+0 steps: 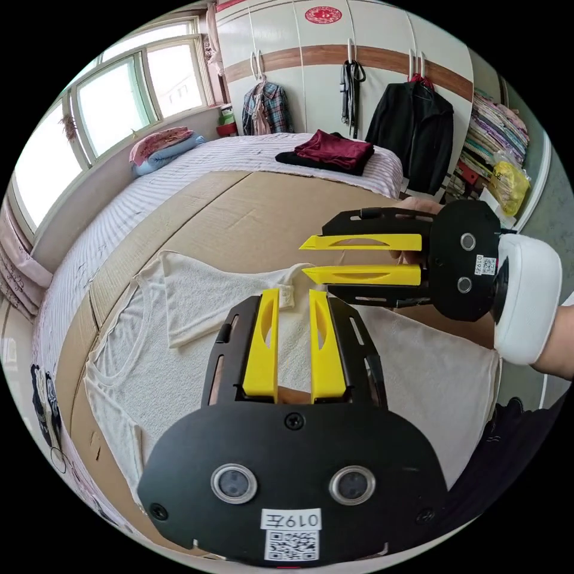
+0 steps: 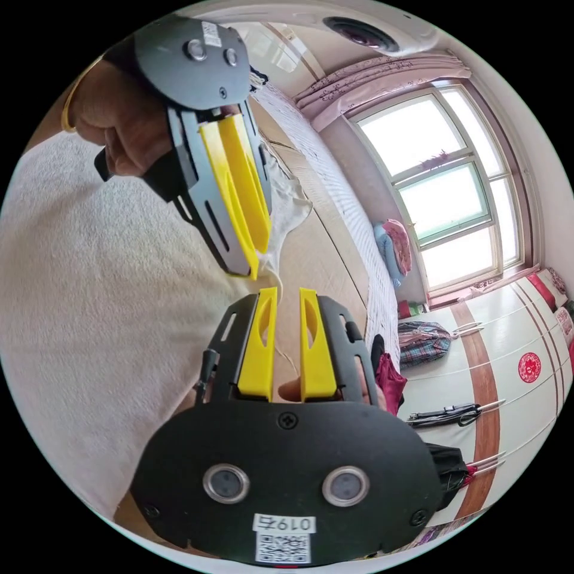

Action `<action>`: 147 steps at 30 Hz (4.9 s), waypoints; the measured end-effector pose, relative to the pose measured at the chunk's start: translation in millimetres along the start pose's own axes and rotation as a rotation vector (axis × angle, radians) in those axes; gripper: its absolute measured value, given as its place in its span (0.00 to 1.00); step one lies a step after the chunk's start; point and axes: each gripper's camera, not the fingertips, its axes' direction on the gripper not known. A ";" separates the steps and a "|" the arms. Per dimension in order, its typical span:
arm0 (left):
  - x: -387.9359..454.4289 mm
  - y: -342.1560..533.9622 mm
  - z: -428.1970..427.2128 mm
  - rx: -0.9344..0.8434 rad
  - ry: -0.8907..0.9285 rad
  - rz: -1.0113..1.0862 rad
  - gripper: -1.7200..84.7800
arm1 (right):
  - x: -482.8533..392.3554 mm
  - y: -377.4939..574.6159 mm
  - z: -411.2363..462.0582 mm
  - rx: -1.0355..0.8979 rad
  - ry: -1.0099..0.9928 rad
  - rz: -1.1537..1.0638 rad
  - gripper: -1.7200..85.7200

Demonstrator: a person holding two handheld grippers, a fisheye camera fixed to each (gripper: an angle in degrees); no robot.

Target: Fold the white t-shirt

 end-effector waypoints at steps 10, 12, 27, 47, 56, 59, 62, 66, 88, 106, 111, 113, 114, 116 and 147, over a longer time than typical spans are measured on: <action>14.7 -14.7 8.8 -0.088 -0.094 0.068 0.07 | 6.8 -8.1 0.0 0.009 -0.073 0.022 0.08; 14.8 -16.8 6.9 -0.096 -0.105 0.067 0.05 | 6.5 -9.6 -2.0 0.011 -0.074 0.026 0.07; -15.7 -21.6 -17.5 -0.100 -0.041 0.020 0.03 | -20.3 -21.5 -26.4 -0.033 0.066 -0.143 0.02; -147.8 3.8 -100.2 0.086 0.104 -0.345 0.03 | 33.7 -21.7 -129.8 0.086 0.019 0.137 0.03; -196.3 -11.1 -99.9 -0.049 0.046 -0.332 0.03 | 51.1 -71.0 -130.8 0.034 0.017 -0.008 0.01; -212.1 -10.7 -111.5 -0.044 0.055 -0.334 0.03 | 58.3 -73.7 -132.5 -0.009 -0.004 -0.044 0.01; -229.3 -8.3 -125.4 -0.037 0.050 -0.340 0.03 | 76.9 -73.0 -144.6 -0.019 -0.006 -0.025 0.01; -259.3 6.1 -161.1 -0.009 0.051 -0.379 0.03 | 114.1 -69.9 -165.9 -0.025 -0.006 0.026 0.01; -554.8 68.9 -298.7 -0.035 -0.165 -0.350 0.10 | 505.3 -253.2 -128.8 0.057 -0.634 0.248 0.02; -777.1 106.9 -302.9 -0.051 0.268 -0.590 0.08 | 748.3 -307.8 7.1 -0.205 -1.108 0.435 0.10; -800.0 114.4 -319.7 -0.043 0.270 -0.577 0.06 | 791.0 -292.4 10.0 -0.180 -1.141 0.509 0.09; -809.4 119.2 -325.0 -0.026 0.286 -0.597 0.06 | 814.5 -278.1 14.2 -0.136 -1.202 0.593 0.09; -815.1 121.9 -328.1 -0.023 0.282 -0.608 0.05 | 819.5 -275.2 14.5 -0.125 -1.208 0.609 0.09; -822.6 125.4 -332.0 -0.017 0.289 -0.615 0.05 | 840.1 -264.2 14.0 -0.058 -1.252 0.686 0.09; -849.2 109.7 -342.9 -0.093 0.190 -0.586 0.03 | 869.1 -306.3 -52.7 -0.095 -1.048 0.513 0.01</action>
